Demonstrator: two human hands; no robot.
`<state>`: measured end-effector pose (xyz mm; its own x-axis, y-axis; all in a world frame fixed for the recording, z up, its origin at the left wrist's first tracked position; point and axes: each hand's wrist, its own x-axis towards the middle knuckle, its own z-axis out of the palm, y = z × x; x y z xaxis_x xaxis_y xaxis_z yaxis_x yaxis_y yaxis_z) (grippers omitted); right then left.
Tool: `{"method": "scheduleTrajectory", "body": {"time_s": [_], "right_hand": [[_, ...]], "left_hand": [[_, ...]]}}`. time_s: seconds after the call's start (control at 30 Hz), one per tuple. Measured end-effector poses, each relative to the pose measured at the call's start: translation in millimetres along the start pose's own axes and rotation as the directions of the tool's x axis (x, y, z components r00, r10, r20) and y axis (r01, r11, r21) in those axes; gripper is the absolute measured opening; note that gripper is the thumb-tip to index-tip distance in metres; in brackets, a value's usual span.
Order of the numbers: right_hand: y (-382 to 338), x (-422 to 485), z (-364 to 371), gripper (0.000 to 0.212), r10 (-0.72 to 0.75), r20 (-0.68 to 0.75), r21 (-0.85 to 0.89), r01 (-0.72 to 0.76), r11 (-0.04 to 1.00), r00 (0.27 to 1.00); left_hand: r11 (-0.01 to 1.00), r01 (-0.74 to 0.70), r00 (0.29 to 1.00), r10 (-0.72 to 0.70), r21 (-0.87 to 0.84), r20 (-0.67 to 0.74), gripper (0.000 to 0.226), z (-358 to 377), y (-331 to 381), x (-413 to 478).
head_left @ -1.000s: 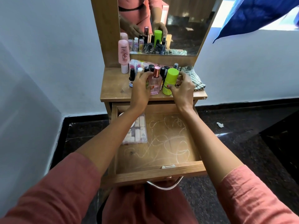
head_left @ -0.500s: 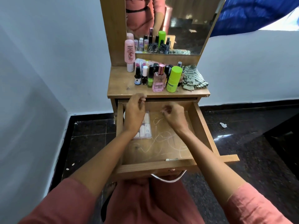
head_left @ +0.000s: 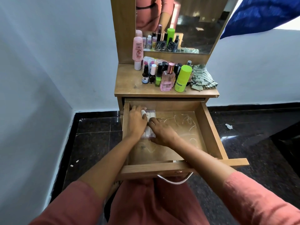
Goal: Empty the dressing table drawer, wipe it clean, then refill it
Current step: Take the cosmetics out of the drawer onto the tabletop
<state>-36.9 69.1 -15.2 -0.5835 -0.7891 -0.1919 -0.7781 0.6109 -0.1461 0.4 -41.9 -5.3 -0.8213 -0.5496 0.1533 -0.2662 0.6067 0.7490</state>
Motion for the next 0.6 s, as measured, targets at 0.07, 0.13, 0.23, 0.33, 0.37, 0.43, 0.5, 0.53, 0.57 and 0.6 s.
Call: {"method": "scheduleTrajectory", "body": {"time_s": [0.07, 0.13, 0.23, 0.33, 0.37, 0.43, 0.5, 0.53, 0.57, 0.6], "right_hand": [[-1, -1, 1, 0.052, 0.004, -0.013, 0.025, -0.004, 1.000, 1.000], [-1, -2, 3, 0.050, 0.004, -0.013, 0.049, -0.004, 0.999, 1.000], [2, -3, 5, 0.050, 0.000, -0.008, 0.036, 0.000, 0.999, 1.000], [4, -6, 6, 0.049, -0.008, -0.011, -0.009, 0.008, 1.000, 1.000], [4, -7, 6, 0.048, -0.010, -0.010, -0.027, 0.010, 1.000, 1.000], [5, -9, 6, 0.049, -0.007, -0.001, -0.046, 0.007, 0.999, 1.000], [9, -13, 4, 0.050, 0.003, -0.004, -0.078, -0.004, 0.997, 1.000], [10, -13, 5, 0.050, 0.002, 0.000, -0.094, -0.002, 0.996, 1.000], [10, -13, 6, 0.050, 0.001, 0.002, -0.103, -0.001, 0.995, 1.000], [10, -13, 7, 0.049, 0.002, 0.008, -0.107, -0.002, 0.994, 1.000]], "left_hand": [[1.000, 0.009, 1.000, -0.009, 0.013, 0.009, 0.030, 2, -1, 1], [0.999, 0.036, 0.999, -0.037, 0.012, 0.031, 0.032, 4, -3, 2], [0.995, 0.090, 0.992, -0.094, 0.053, 0.084, 0.040, 9, -5, 2], [0.986, 0.135, 0.983, -0.145, 0.098, 0.110, 0.049, 14, -8, 1], [0.983, 0.140, 0.981, -0.154, 0.121, 0.115, 0.051, 15, -9, 2], [0.977, 0.147, 0.977, -0.167, 0.153, 0.131, 0.053, 17, -10, 2], [0.978, 0.145, 0.976, -0.167, 0.151, 0.142, 0.052, 20, -5, 3], [0.976, 0.155, 0.973, -0.177, 0.151, 0.145, 0.052, 21, -5, 3], [0.974, 0.165, 0.971, -0.188, 0.155, 0.151, 0.052, 20, -4, 4], [0.972, 0.176, 0.967, -0.200, 0.154, 0.160, 0.051, 20, -4, 4]]}}
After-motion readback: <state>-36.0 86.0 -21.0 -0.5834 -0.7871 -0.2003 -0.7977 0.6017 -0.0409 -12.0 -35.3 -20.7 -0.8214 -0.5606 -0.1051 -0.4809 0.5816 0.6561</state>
